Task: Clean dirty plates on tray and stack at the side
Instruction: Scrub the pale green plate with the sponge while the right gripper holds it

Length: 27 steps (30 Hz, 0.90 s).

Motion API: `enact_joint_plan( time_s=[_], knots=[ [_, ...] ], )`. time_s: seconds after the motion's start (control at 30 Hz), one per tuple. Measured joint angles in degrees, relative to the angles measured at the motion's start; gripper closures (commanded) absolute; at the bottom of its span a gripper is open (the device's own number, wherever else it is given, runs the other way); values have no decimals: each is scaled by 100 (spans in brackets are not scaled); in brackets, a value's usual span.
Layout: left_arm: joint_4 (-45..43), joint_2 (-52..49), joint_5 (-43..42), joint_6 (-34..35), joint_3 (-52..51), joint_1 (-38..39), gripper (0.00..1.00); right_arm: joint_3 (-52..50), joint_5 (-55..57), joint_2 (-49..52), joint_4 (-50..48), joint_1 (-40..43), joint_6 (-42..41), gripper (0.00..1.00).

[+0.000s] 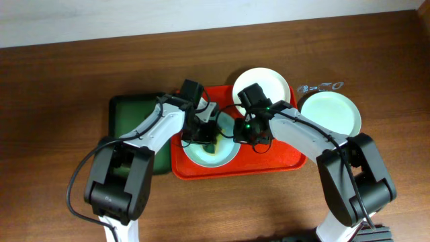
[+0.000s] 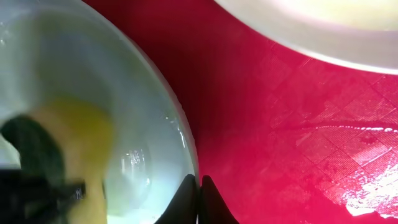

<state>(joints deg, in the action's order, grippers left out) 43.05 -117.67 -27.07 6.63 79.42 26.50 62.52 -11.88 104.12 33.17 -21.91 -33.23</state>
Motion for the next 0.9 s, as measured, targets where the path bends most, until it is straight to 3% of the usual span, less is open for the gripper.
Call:
enact_joint_plan(
  time_s=[0.07, 0.23, 0.37, 0.57, 0.63, 0.8, 0.9],
  knots=[
    [343, -9, -79, 7, 343, 2, 100, 0, -4, 0, -4, 0, -2, 96],
    [1132, -7, 1716, 90, 1126, -225, 100, 0, -7, 0, 20, 0, 0, 96],
    [649, 4, 2411, 160, 682, -243, 100, 0, -4, 0, 17, 0, 2, 96],
    [-164, 199, 2068, 243, -162, -76, 100, 0, 4, 0, 39, 0, 2, 96],
    [-146, 219, 1792, 245, -208, 22, 100, 0, 22, 0, 39, 0, 2, 96],
    [-9, 160, 203, 262, -256, 398, 100, 0, 20, 0, 7, 0, -2, 96],
    [638, 131, 160, 284, 291, 216, 100, 0, -4, 0, -33, 0, 2, 96]
  ],
)
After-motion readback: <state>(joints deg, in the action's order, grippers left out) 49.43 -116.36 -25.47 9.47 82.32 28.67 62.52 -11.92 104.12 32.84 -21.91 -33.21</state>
